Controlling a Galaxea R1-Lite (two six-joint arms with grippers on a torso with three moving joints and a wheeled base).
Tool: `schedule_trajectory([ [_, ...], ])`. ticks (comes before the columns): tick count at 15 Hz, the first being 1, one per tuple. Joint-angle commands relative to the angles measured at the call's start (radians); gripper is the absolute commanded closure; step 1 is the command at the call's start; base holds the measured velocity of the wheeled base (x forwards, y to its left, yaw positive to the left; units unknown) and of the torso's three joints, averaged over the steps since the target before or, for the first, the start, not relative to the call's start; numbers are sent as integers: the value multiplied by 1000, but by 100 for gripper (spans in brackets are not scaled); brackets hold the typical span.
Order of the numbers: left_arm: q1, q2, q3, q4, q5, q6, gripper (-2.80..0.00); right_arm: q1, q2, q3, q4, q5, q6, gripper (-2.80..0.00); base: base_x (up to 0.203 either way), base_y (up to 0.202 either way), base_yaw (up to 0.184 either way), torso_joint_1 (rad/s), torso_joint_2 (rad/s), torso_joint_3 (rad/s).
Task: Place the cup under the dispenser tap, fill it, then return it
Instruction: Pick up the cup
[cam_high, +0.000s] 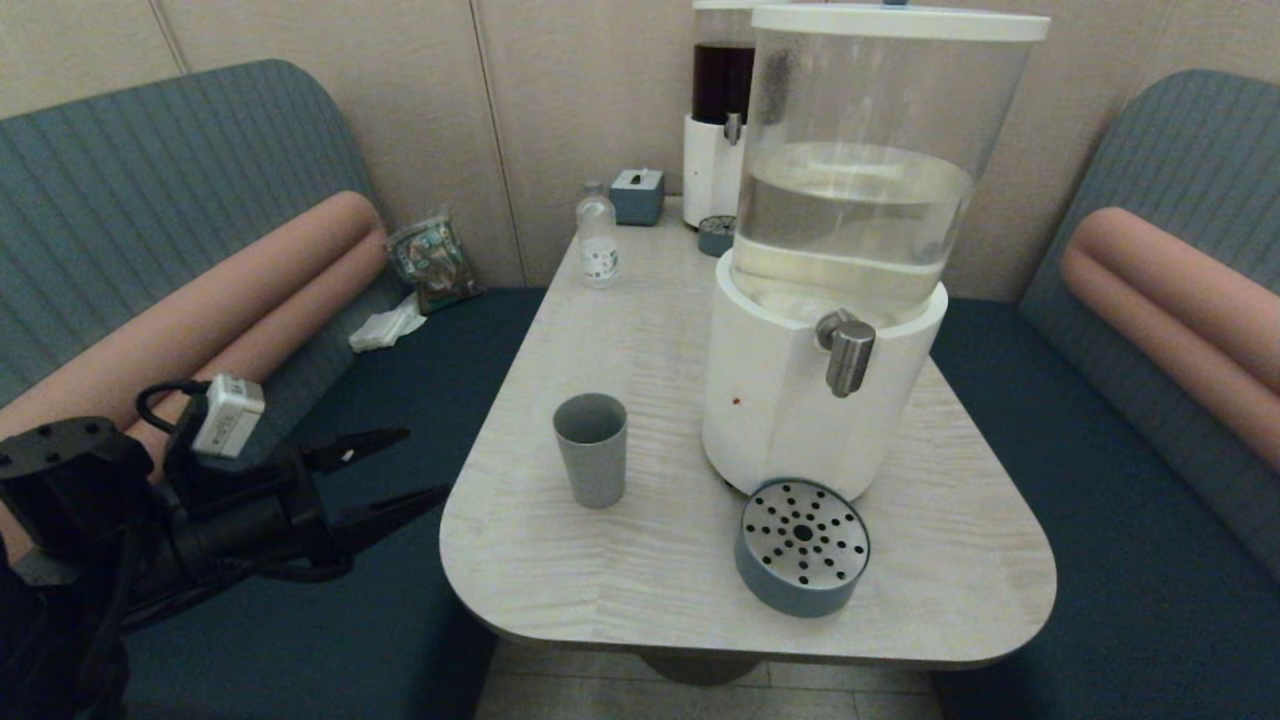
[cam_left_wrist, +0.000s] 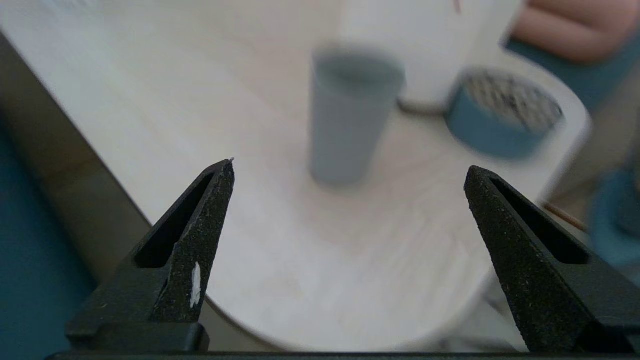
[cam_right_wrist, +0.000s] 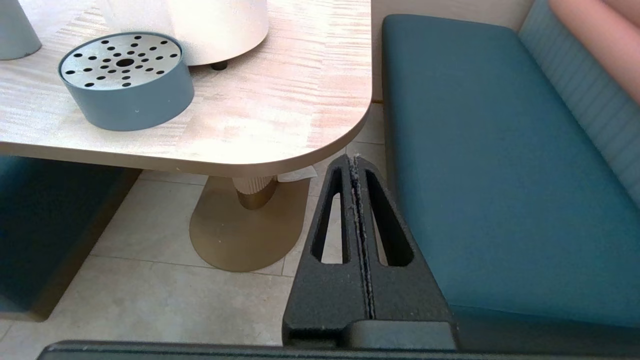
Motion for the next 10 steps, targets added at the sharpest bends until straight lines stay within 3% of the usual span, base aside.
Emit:
schedule_trajectory([
  [1,7,102,3,-9,-15,11,-280,0,0,-1,0,0,-1,0,0,0,0,0,0,0],
  [4,-12,185,-49,-9,-55,34,-280,0,0,-1,0,0,-1,0,0,0,0,0,0,0],
  [7,-34,279,-203,-9,-57,35,-280,0,0,-1,0,0,-1,0,0,0,0,0,0,0],
  [10,-102,339,-343,-9,-52,27,-280,0,0,-1,1,0,-6,0,0,0,0,0,0,0],
])
